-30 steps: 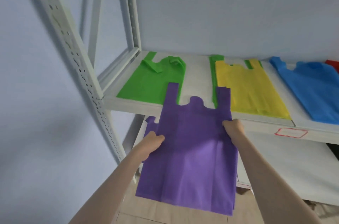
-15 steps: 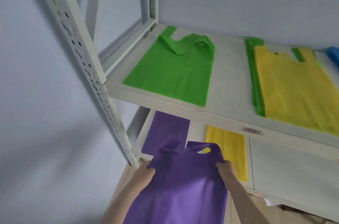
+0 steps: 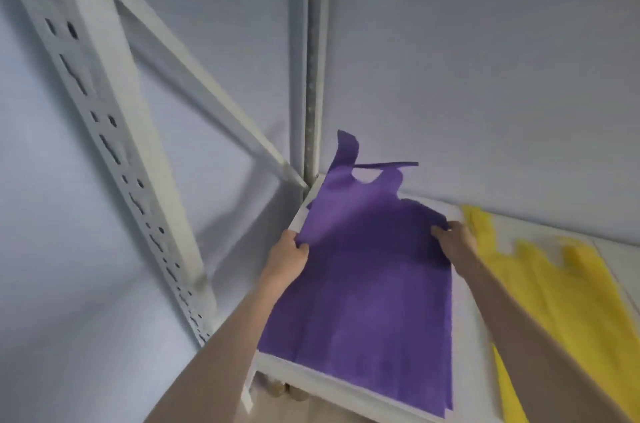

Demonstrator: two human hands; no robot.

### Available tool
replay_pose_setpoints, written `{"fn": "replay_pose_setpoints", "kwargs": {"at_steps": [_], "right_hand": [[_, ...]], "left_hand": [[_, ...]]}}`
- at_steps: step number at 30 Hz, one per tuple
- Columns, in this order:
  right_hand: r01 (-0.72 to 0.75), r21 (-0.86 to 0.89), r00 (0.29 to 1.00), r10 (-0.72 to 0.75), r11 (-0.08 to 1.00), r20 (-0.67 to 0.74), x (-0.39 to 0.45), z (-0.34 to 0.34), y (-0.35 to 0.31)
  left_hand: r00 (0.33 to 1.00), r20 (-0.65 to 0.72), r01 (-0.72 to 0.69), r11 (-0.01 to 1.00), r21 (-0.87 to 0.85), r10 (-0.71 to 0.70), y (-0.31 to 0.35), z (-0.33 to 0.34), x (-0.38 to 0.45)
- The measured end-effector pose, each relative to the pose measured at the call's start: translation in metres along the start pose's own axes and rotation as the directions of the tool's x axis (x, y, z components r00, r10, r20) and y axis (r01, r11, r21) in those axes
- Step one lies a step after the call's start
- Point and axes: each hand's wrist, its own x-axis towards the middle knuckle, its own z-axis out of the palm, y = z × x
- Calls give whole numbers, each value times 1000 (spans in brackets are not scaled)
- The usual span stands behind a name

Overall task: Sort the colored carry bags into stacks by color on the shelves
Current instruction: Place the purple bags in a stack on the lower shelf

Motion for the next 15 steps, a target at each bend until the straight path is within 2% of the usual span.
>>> {"fn": "replay_pose_setpoints", "kwargs": {"at_steps": [3,7,9,15], "right_hand": [[62,-23,998,-62,998,16,31,46,49],[29,106,999,-26,994,-32,41,69,82],[4,123,999,2,992,-48,37,68,83],[20,-6,996,-20,1000,-88,34,74,76]], "left_hand": [[999,-15,-37,992,118,39,-48,45,33],[969,-170,-112,934,338,177,-65,70,40],[956,-195,-134,920,368,218,-63,73,37],[949,-222,-124,912,392,225,-63,75,38]]}}
